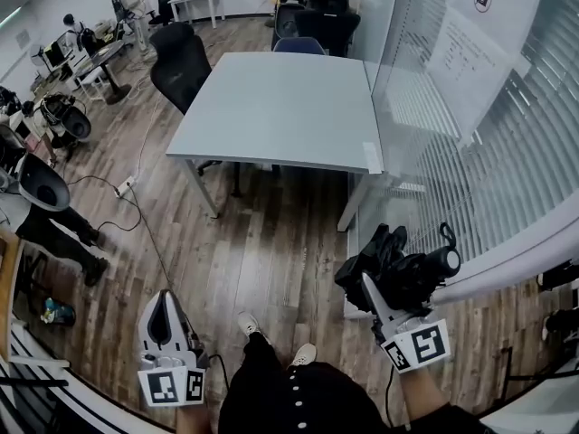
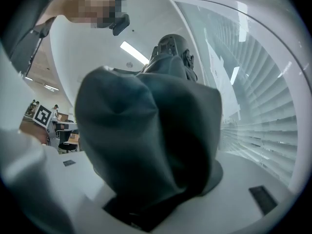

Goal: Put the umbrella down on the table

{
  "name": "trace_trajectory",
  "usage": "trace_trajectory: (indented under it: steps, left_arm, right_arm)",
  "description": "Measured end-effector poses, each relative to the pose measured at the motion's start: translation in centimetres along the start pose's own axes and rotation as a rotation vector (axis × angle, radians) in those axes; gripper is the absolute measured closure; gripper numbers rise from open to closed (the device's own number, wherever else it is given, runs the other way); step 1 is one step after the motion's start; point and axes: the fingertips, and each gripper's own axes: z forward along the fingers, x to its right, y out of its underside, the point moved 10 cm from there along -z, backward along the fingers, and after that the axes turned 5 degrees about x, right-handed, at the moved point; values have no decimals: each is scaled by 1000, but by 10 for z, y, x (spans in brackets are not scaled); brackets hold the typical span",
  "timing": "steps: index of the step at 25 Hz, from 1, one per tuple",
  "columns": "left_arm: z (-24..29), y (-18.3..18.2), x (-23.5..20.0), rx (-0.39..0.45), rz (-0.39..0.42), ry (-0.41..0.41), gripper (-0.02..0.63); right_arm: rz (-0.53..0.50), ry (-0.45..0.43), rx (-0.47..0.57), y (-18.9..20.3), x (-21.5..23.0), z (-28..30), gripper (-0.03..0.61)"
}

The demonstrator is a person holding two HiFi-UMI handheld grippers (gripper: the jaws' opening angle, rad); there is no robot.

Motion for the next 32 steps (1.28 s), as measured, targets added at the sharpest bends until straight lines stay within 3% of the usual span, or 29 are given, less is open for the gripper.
trace_trajectory:
  steps: [32]
  left_arm:
    - [124,10,-93,53,-22,24,603]
  right_arm:
    - [-7,-10,55,-12,-19,151,285]
